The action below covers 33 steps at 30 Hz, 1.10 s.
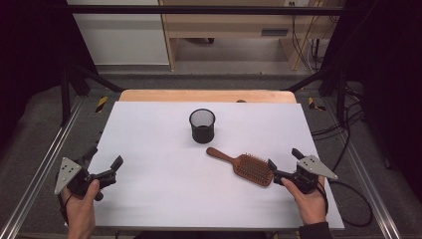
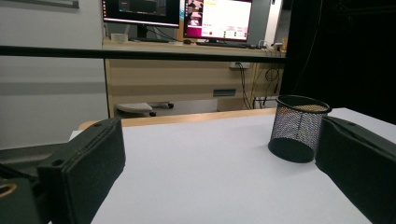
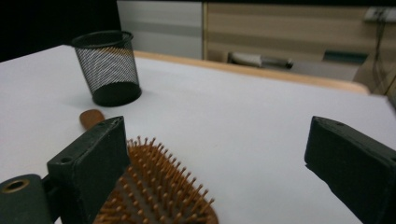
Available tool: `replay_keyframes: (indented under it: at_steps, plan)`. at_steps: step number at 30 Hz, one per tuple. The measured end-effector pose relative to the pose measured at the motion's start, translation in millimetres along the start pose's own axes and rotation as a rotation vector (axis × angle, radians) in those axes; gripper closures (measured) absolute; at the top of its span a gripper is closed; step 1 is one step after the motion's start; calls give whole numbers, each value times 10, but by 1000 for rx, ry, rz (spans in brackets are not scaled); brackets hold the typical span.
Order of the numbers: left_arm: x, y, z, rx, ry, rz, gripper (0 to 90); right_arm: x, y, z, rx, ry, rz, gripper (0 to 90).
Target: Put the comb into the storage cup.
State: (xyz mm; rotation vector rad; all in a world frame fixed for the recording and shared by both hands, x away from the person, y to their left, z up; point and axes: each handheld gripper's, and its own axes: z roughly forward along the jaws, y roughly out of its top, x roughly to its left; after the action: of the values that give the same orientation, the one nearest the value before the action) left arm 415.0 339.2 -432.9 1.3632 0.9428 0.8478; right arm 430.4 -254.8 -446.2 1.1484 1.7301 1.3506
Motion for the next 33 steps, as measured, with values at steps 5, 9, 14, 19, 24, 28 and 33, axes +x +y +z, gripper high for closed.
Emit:
replay_keyframes:
  at_steps: [5,9,14,19,24,28,33]
  plan:
    - [-4,-6,12,5,5,2,22,-1,4,22,59,25,25,93]
    - [-14,-10,34,8,2,6,23,11,33,38,67,29,36,94]
    - [-47,-29,37,19,-1,3,24,16,48,48,57,-9,28,95]
    - [-108,-40,38,34,-14,12,25,78,221,75,34,-108,47,119]
    - [-130,-31,29,35,-22,19,24,295,447,240,69,-68,16,163]
    - [-119,-26,25,33,-16,8,26,470,615,441,110,-38,17,201]
    - [-112,-28,27,36,-10,-3,30,602,698,618,159,11,24,279]
